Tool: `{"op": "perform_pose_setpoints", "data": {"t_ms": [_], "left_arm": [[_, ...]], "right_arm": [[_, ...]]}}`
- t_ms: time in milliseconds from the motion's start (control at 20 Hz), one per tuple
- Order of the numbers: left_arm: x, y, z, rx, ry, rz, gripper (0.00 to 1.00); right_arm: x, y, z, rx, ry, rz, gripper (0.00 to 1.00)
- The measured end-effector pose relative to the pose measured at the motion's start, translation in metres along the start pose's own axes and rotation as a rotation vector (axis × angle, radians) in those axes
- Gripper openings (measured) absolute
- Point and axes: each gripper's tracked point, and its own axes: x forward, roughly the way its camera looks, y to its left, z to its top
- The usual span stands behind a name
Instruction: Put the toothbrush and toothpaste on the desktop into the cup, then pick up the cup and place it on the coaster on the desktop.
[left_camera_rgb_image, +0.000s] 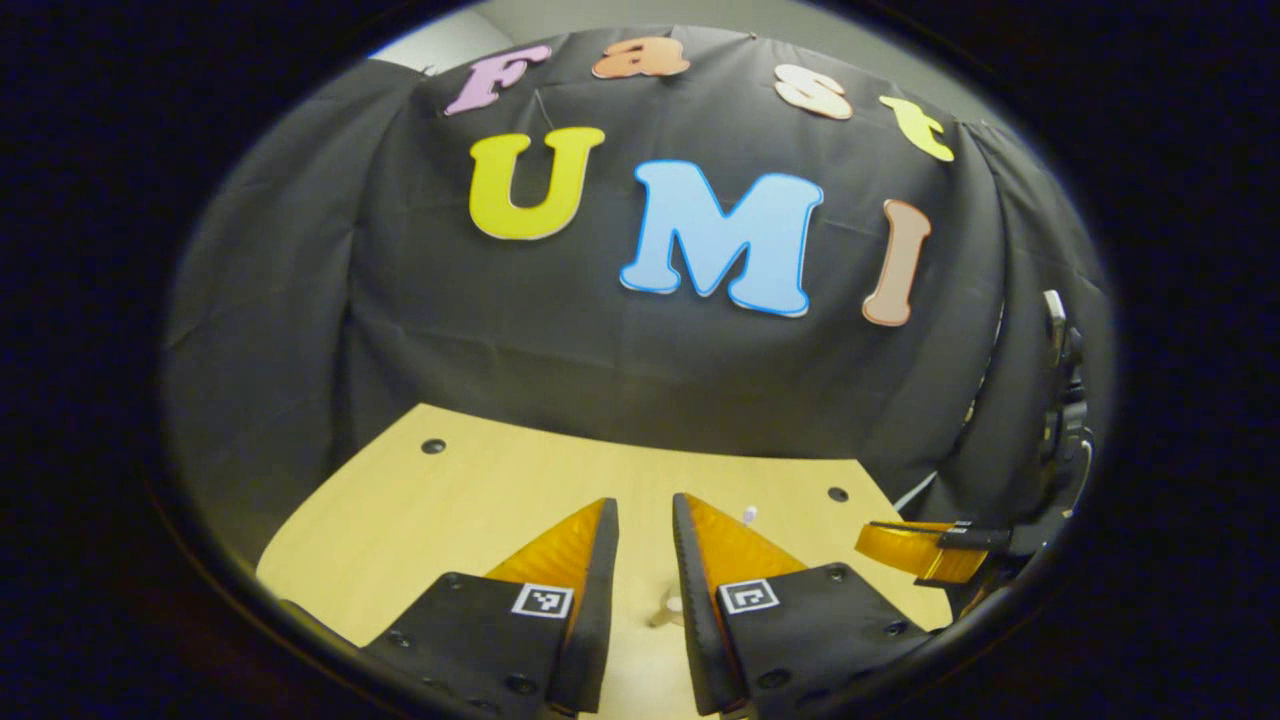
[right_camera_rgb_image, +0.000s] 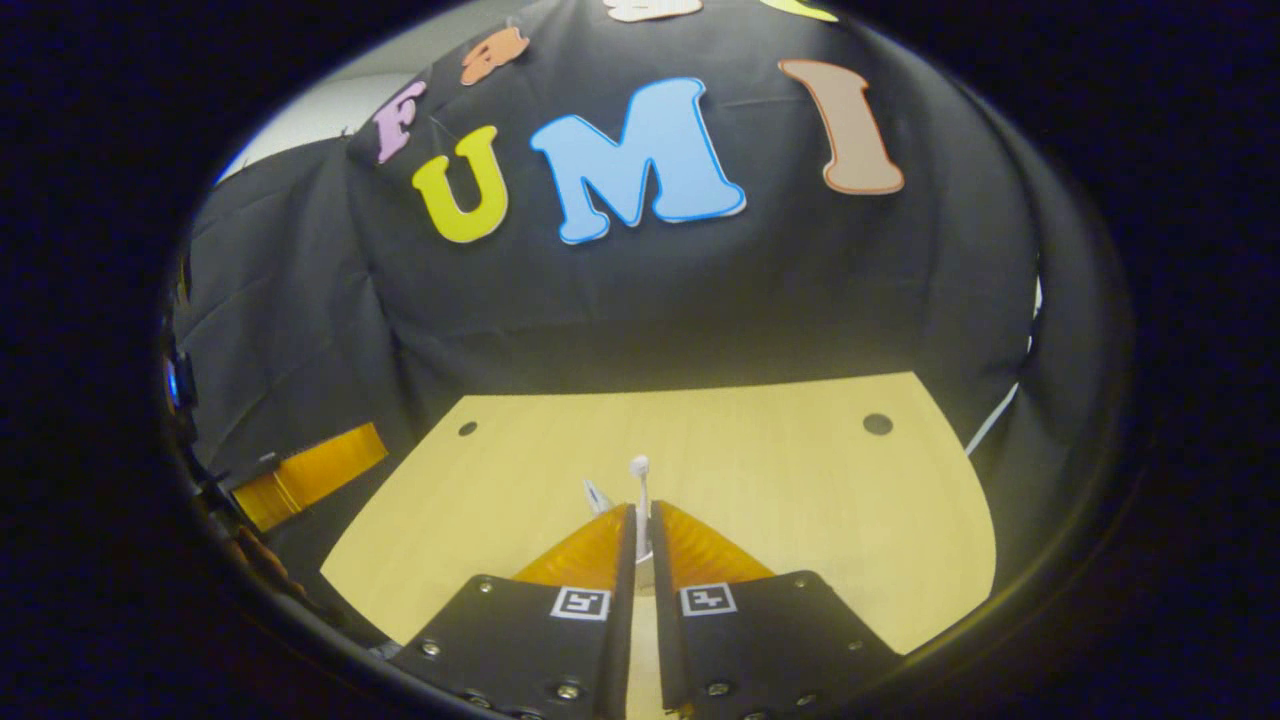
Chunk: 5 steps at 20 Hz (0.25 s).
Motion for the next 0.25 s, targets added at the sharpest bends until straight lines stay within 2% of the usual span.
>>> {"op": "perform_pose_setpoints", "data": {"t_ms": [50, 100, 150, 200, 250], "left_arm": [[-0.007, 0.004, 0.009, 0.006, -0.039, 0.012, 0.39], [-0.014, 0.006, 0.013, 0.011, -0.072, 0.020, 0.43], [-0.021, 0.007, 0.019, 0.014, -0.100, 0.026, 0.39], [-0.028, 0.006, 0.026, 0.016, -0.126, 0.028, 0.43], [-0.034, 0.005, 0.032, 0.020, -0.151, 0.029, 0.43]], "right_arm": [[-0.006, 0.003, 0.012, -0.020, -0.045, 0.000, 0.11], [-0.011, 0.005, 0.024, -0.042, -0.090, -0.007, 0.11], [-0.014, 0.005, 0.033, -0.062, -0.131, -0.022, 0.11], [-0.018, 0.007, 0.042, -0.072, -0.168, -0.029, 0.11], [-0.022, 0.008, 0.052, -0.075, -0.199, -0.034, 0.11]]}}
